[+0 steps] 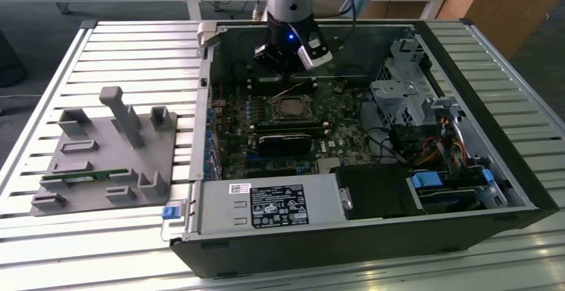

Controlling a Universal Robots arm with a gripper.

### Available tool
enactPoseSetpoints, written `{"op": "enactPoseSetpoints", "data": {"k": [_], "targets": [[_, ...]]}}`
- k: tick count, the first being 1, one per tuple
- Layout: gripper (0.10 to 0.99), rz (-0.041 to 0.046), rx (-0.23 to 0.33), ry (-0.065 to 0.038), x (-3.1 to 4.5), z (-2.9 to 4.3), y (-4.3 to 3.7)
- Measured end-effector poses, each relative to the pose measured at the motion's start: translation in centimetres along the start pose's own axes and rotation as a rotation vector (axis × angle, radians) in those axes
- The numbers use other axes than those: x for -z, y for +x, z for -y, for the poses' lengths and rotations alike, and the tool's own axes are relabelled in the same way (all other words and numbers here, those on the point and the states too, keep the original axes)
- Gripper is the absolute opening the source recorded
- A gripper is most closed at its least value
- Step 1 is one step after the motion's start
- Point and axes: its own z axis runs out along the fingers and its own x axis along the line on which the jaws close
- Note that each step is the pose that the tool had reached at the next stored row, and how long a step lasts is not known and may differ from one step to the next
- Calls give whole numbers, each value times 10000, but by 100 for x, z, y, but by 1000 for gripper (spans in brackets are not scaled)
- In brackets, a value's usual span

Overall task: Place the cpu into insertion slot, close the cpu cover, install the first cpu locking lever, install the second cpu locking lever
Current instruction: 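Install the first cpu locking lever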

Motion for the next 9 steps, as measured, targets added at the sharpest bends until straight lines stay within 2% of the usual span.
{"op": "enactPoseSetpoints", "data": {"k": [9], "targets": [[106,-8,6,5,-57,-3,-64]]}}
